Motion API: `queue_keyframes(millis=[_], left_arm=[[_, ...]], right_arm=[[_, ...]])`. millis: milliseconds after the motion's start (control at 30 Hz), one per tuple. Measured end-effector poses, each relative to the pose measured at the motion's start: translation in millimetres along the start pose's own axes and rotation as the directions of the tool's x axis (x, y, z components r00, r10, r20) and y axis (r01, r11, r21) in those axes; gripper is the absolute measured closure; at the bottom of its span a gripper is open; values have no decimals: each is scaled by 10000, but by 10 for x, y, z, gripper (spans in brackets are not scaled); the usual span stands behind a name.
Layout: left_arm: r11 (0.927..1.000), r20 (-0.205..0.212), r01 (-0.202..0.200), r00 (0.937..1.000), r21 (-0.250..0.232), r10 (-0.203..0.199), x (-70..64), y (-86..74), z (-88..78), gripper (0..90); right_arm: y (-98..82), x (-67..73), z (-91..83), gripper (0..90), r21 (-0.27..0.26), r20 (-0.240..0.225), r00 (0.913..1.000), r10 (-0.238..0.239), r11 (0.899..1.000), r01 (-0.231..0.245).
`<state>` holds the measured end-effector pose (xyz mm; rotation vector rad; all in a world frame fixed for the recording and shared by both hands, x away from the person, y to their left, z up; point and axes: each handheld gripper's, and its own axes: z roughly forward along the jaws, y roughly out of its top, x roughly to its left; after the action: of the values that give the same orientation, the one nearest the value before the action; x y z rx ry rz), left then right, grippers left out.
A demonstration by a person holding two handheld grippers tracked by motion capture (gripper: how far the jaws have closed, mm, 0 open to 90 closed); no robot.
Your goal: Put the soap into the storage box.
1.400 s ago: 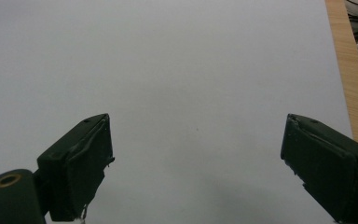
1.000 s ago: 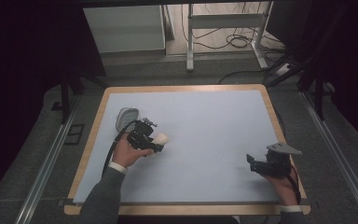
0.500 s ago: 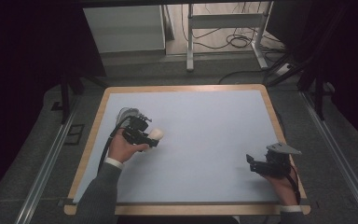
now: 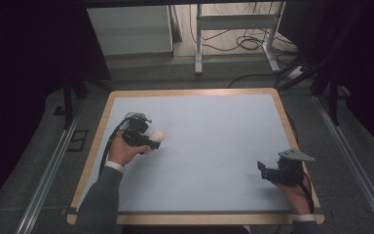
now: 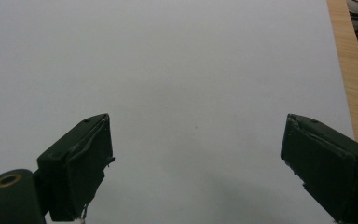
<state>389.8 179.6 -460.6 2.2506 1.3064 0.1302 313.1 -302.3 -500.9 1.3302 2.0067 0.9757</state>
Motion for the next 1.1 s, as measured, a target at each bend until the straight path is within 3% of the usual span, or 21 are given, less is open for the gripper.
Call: queue_keyframes(millis=[700, 1100], left_arm=[[9990, -251, 348, 9991, -281, -355, 216, 80, -167, 494], [9946, -696, 953, 9928, -417, -980, 430, 124, -200, 494]], right_arm=[[1, 7, 7, 91, 70, -43, 10000, -28, 10000, 28], [-3, 3, 13, 90, 104, -25, 10000, -35, 9999, 36]])
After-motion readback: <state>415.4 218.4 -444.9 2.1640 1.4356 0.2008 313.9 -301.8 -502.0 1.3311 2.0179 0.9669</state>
